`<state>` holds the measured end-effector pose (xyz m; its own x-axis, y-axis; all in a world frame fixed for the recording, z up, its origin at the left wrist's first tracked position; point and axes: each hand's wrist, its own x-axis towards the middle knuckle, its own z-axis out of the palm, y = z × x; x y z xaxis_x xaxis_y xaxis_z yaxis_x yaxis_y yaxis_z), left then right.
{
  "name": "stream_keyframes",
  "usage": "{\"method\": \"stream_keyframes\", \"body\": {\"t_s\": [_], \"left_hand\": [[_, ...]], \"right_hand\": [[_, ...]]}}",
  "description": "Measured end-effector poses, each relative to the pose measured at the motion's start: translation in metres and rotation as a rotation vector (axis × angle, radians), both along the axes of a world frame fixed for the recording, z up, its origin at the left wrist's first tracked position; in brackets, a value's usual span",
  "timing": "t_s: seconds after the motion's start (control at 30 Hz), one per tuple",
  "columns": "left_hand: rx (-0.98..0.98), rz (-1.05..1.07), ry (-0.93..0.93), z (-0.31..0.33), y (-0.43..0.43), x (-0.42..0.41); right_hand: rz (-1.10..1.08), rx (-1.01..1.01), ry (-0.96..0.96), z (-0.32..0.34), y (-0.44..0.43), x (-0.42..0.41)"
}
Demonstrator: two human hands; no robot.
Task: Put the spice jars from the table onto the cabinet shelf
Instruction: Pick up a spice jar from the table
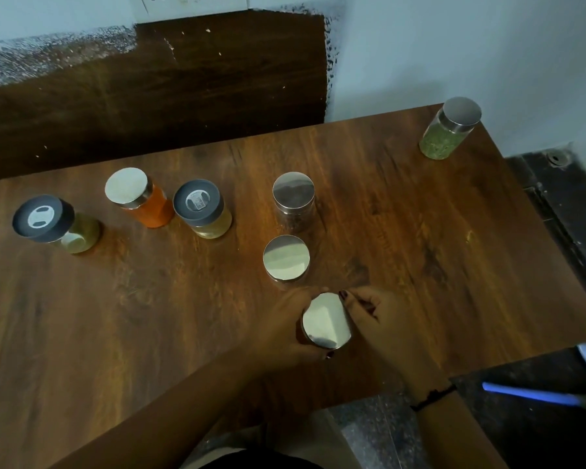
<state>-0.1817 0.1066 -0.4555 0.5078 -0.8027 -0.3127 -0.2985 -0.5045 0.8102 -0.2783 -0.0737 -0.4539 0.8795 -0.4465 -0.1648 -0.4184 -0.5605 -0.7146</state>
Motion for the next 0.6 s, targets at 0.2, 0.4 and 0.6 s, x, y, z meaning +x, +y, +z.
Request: {"method": "stream_keyframes", "body": {"t_s": [0.2,0.4,0.6], "left_hand": [[-0.150,0.141,-0.049,0.039,-0.003,0.030],[-0.342,0.329,0.077,0.077,0.013,0.052],[-0.479,0.416,0.196,0.106,0.033,0.064]], "right_hand": [[-0.159,0.237,-0.176,0.039,0.010,0.028],[-0.133,0.418,-0.280,0.080,0.027,0.047],[-0.034,0.496,-0.320,0.093,0.042,0.062]]}}
